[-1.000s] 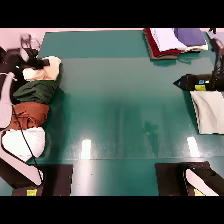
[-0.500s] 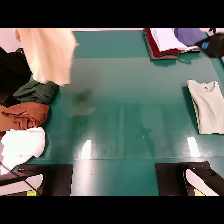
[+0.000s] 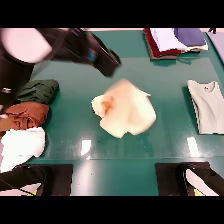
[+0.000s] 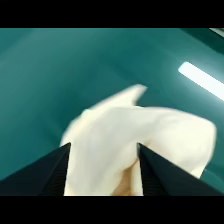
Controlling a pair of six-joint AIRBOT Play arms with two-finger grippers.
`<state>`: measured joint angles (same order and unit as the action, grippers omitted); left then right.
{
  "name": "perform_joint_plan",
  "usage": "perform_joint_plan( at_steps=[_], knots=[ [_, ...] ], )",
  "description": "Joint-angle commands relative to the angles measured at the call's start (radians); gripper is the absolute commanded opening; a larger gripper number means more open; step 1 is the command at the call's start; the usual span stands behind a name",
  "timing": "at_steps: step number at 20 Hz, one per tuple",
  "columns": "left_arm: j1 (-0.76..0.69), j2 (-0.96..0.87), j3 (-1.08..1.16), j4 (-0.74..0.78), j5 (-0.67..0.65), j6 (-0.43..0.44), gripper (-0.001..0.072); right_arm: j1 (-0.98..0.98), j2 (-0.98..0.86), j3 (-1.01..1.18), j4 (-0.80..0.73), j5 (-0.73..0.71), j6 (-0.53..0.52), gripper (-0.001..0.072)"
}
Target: Fold the shirts.
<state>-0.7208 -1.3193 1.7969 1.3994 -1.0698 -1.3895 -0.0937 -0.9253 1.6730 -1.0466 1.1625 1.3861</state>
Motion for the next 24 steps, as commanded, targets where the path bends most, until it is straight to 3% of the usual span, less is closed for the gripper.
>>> perform_joint_plan(
  at_steps=[1,6,10,14,24],
  knots=[
    [-0.014,-0.052,-0.044,-0.001,0.015,-0.044,0.0497,0.001,0.000,0.011,0.000,0.037,0.000,0.0017],
    [0.321,-0.150,-0.044,-0.063,-0.014,-0.181,0.0498,0.001,0.000,0.011,0.000,0.054,0.000,0.0017],
    [0.475,-0.343,-0.044,-0.303,-0.126,-0.145,0.0498,0.001,0.000,0.011,0.000,0.055,0.000,0.0017],
    [0.452,-0.510,-0.045,-0.327,-0.211,-0.128,0.0499,0.001,0.000,0.010,0.000,0.054,0.000,0.0017],
    [0.340,-0.615,-0.061,-0.279,-0.160,-0.148,0.0498,0.001,0.000,0.010,0.000,0.079,0.000,0.0017]
  ],
)
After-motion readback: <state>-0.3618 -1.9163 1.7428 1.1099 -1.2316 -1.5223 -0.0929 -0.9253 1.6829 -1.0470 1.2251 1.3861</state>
